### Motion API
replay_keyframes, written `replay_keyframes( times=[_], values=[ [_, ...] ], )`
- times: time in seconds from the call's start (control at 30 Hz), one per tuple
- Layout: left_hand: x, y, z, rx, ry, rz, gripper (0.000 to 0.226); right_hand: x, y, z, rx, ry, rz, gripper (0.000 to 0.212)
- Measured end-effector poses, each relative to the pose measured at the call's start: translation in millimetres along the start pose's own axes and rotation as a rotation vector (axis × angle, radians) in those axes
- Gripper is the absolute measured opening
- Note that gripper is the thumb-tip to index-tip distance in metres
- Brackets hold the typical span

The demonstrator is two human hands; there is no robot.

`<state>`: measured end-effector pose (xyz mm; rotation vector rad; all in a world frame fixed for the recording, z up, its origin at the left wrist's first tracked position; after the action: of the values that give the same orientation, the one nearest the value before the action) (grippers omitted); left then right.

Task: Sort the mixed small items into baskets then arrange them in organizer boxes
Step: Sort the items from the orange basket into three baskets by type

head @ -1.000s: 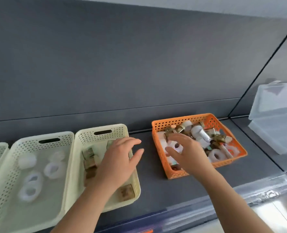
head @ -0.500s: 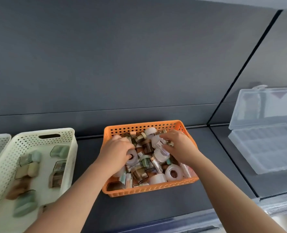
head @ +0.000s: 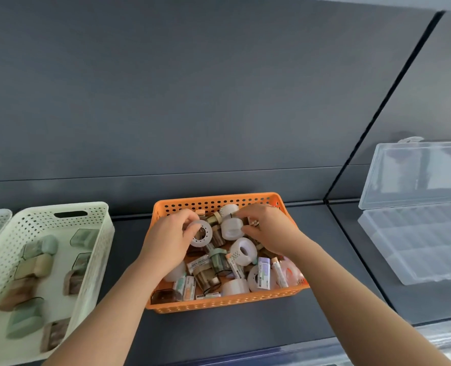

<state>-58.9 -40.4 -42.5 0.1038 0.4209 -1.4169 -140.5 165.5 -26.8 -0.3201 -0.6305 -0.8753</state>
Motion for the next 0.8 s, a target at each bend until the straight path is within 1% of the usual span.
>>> replay_keyframes(
  times=[0.1, 0.17, 0.23, 0.37, 0.43, 0.57, 0.67, 0.8],
  values=[
    [-1.6, 5.3, 1.9, -0.019, 0.01, 0.018, 0.01, -0.7, -12.0, -11.3, 0.071, 0.056, 0.007, 0.037],
    [-2.3, 7.4, 1.1, -0.021, 0.023, 0.032, 0.008, 1.3, -14.4, -16.0, 0.098, 0.081, 0.017, 0.039],
    [-2.7, 10.3, 0.9, -0.025, 0.047, 0.045, 0.01, 3.1, -14.5, -16.3, 0.101, 0.076, 0.016, 0.039],
    [1.8, 21.9, 10.6, -0.095, 0.131, 0.115, 0.024, 16.3, -10.9, -10.0, 0.05, -0.116, 0.024, 0.03],
    [12.2, 31.7, 20.4, -0.163, 0.176, 0.169, 0.023, 33.5, -10.3, -12.4, 0.041, -0.167, 0.066, 0.027],
    [47.9, 58.8, 44.1, -0.286, 0.245, 0.307, 0.014, 77.0, -18.1, -35.1, 0.012, -0.278, 0.113, 0.026],
    [84.4, 85.2, 66.7, -0.378, 0.284, 0.412, 0.015, 111.7, -31.6, -67.0, 0.032, -0.363, 0.148, 0.026],
    [147.8, 122.9, 104.8, -0.481, 0.234, 0.524, 0.017, 166.3, -51.0, -114.2, 0.084, -0.485, 0.173, 0.026]
  ],
)
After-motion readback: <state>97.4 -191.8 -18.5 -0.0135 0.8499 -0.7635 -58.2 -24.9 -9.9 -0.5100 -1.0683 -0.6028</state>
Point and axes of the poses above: each hand's wrist, its own y-axis away from the middle knuckle, its own z-axis out of the back of the hand, x = y × z, the point moved 2 cm from there along -y, towards the middle knuckle, and after that the axes turned 13 degrees about -y, right-handed, at the moved point
